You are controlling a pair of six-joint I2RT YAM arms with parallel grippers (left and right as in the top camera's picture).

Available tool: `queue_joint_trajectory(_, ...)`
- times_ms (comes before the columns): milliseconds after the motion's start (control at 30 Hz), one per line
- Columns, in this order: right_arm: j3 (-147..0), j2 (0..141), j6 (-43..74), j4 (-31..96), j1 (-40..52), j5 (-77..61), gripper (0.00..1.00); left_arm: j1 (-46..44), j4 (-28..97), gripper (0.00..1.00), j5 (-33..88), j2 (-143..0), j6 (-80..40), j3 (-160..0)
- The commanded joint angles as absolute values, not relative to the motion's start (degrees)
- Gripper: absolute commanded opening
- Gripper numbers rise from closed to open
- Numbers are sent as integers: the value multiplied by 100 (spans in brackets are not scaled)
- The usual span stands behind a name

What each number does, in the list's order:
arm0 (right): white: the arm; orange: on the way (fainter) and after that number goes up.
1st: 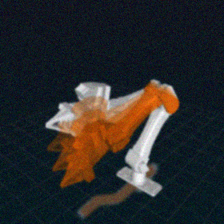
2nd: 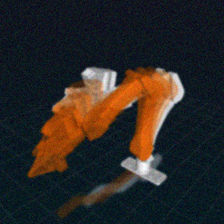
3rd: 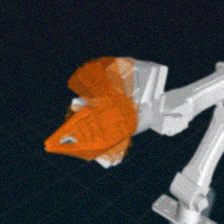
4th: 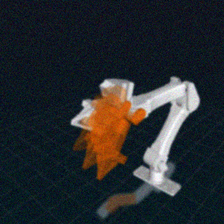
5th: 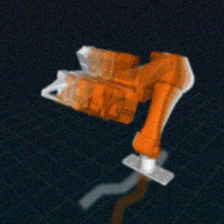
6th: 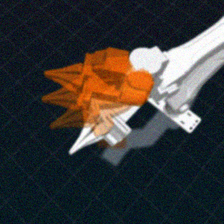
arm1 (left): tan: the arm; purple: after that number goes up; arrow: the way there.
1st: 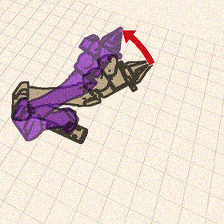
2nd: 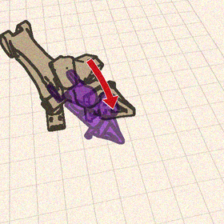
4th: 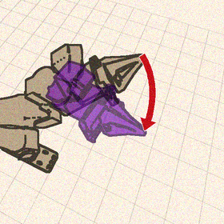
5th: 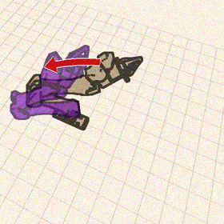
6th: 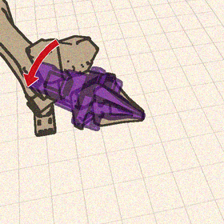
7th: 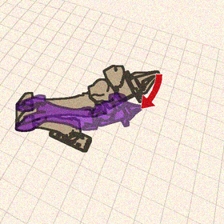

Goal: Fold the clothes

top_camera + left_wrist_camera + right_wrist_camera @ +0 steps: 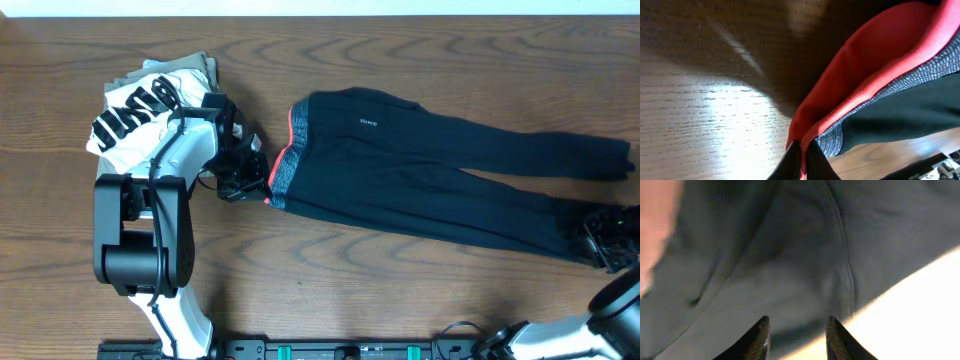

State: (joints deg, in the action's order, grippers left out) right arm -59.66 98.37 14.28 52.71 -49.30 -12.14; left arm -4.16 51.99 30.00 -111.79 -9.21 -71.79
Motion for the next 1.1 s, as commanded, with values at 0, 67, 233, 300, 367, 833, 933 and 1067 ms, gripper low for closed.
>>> queue_joint_trajectory(0,-6084,9255,1479,5398,-5175,-884,39,-360,5188,6,2950,-11067,-969,-7133)
queue_joint_trajectory(67,-6084,9172,1476,5437,-5352,-720,42,-360,5177,6,2950,-11067,-969,-7133)
queue_joint_trajectory(233,-5811,9205,1479,5052,-5909,-622,54,-360,5113,6,2950,-11067,-969,-7133)
queue_joint_trajectory(300,-5725,9244,1479,4814,-6114,-620,55,-360,5092,6,2950,-11067,-969,-7133)
queue_joint_trajectory(367,-5721,9308,1472,4615,-6329,-615,55,-360,5070,6,2950,-11067,-969,-7133)
queue_joint_trajectory(833,-5719,9929,1409,3983,-6842,-410,49,-360,5002,6,2950,-11067,-969,-7133)
queue_joint_trajectory(933,-5719,10178,1411,3850,-6840,-412,48,-360,5004,6,2950,-11067,-969,-7133)
queue_joint_trajectory(1067,-5721,10422,1409,3627,-6825,-541,45,-360,5004,6,2950,-11067,-972,-7133)
